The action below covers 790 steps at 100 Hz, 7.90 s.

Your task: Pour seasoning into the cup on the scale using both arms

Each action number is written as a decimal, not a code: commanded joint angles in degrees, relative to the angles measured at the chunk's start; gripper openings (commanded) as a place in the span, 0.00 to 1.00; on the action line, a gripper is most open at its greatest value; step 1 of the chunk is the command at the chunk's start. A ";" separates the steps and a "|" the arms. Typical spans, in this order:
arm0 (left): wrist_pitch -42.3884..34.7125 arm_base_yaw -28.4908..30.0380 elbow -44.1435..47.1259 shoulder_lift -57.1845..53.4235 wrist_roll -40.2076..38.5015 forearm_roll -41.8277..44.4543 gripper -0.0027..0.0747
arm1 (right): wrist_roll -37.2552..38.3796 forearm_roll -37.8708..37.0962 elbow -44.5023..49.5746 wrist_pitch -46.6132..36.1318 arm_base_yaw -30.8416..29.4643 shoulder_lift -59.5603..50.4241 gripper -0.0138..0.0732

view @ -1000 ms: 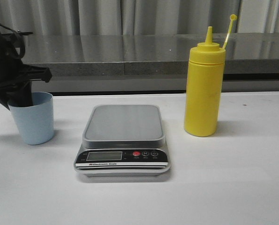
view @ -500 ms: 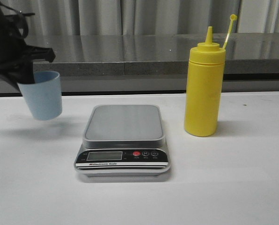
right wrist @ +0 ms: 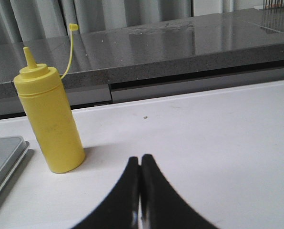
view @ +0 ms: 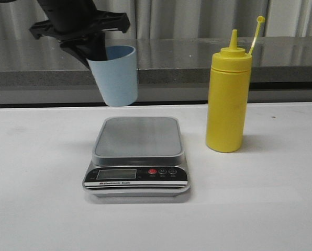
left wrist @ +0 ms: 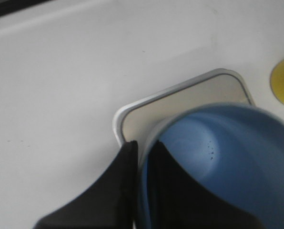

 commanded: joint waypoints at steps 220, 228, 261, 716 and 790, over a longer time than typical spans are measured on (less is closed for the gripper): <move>-18.77 5.87 54.01 -68.88 -1.71 0.02 0.01 | -0.34 -0.47 -1.08 -5.81 -0.31 -1.16 0.08; -18.77 5.87 57.51 -74.63 -1.71 0.09 0.01 | -0.21 -0.47 -1.18 -6.90 -0.31 -1.16 0.08; -17.90 5.87 67.05 -96.70 -1.71 0.73 0.01 | 0.52 2.64 -7.57 4.02 -0.31 -0.73 0.08; -17.78 5.87 67.80 -102.61 -1.71 1.51 0.01 | -19.01 -30.13 -63.72 -20.40 19.41 99.31 0.09; -17.78 5.87 67.80 -102.61 -1.71 1.51 0.01 | -17.26 -84.04 -70.19 4.27 29.04 99.73 0.09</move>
